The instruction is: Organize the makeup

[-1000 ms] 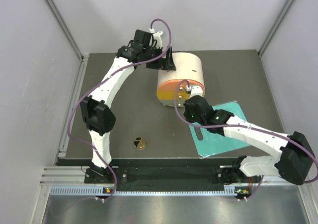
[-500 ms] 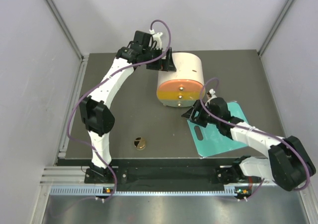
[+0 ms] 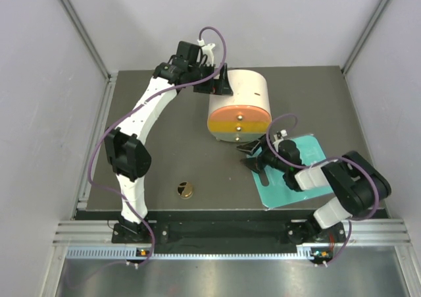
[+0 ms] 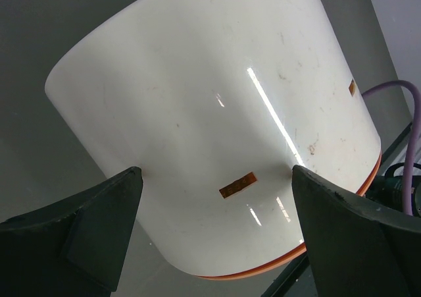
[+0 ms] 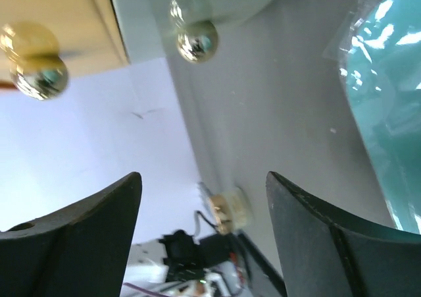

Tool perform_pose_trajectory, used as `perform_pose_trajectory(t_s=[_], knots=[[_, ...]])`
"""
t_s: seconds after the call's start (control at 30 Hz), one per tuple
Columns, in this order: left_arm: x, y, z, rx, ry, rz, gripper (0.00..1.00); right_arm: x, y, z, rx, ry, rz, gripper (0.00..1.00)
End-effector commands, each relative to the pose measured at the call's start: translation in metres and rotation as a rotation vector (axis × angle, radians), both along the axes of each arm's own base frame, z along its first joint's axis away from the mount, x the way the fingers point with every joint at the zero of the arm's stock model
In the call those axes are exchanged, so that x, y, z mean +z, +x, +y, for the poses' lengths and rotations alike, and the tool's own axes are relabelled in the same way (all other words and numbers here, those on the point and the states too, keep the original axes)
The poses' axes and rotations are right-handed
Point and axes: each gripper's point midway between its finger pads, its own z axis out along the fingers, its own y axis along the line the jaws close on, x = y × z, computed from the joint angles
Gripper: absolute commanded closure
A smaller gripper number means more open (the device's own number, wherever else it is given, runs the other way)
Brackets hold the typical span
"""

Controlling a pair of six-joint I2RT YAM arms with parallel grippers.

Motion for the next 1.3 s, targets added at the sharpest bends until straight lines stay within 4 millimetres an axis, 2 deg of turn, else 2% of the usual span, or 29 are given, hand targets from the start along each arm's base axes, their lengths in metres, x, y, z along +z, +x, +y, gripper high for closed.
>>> perform_pose_trajectory(t_s=[0.0, 0.1, 0.17, 0.2, 0.3, 0.47, 0.6, 0.77, 0.9, 0.97, 1.13, 1.27], knots=[[-0.004, -0.008, 0.009, -0.006, 0.052, -0.006, 0.01, 0.053, 0.030, 0.003, -0.090, 0.207, -0.123, 0.23], [-0.006, -0.008, 0.008, -0.007, 0.054, -0.003, 0.01, 0.051, 0.038, 0.002, -0.128, 0.254, -0.103, 0.23], [-0.006, -0.008, 0.009, -0.005, 0.057, -0.003, 0.01, 0.041, 0.041, 0.002, -0.154, 0.290, -0.042, 0.24], [-0.007, -0.008, 0.009, -0.006, 0.058, -0.002, 0.01, 0.044, 0.043, -0.001, -0.175, 0.314, -0.059, 0.25], [-0.007, -0.006, 0.009, -0.004, 0.062, -0.007, 0.01, 0.038, 0.046, -0.001, -0.188, 0.346, -0.039, 0.32], [-0.008, -0.006, 0.011, -0.002, 0.068, -0.008, 0.01, 0.027, 0.050, -0.002, -0.218, 0.343, -0.001, 0.42], [-0.011, -0.007, 0.011, -0.008, 0.071, 0.005, 0.01, 0.030, 0.057, 0.000, -0.219, 0.347, -0.019, 0.42], [-0.012, -0.007, 0.011, -0.009, 0.075, 0.004, 0.01, 0.024, 0.067, 0.012, -0.180, 0.325, -0.046, 0.43], [-0.012, -0.009, 0.012, -0.012, 0.079, 0.006, 0.01, 0.014, 0.070, 0.011, -0.197, 0.328, -0.027, 0.52], [-0.012, -0.009, 0.013, -0.010, 0.081, 0.006, 0.01, 0.010, 0.070, 0.010, -0.205, 0.330, -0.020, 0.53], [-0.015, -0.010, 0.012, -0.013, 0.082, 0.015, 0.01, 0.010, 0.072, 0.008, -0.220, 0.323, -0.027, 0.57], [-0.016, -0.010, 0.013, -0.011, 0.084, 0.017, 0.01, 0.021, 0.076, 0.012, -0.199, 0.320, -0.070, 0.58]])
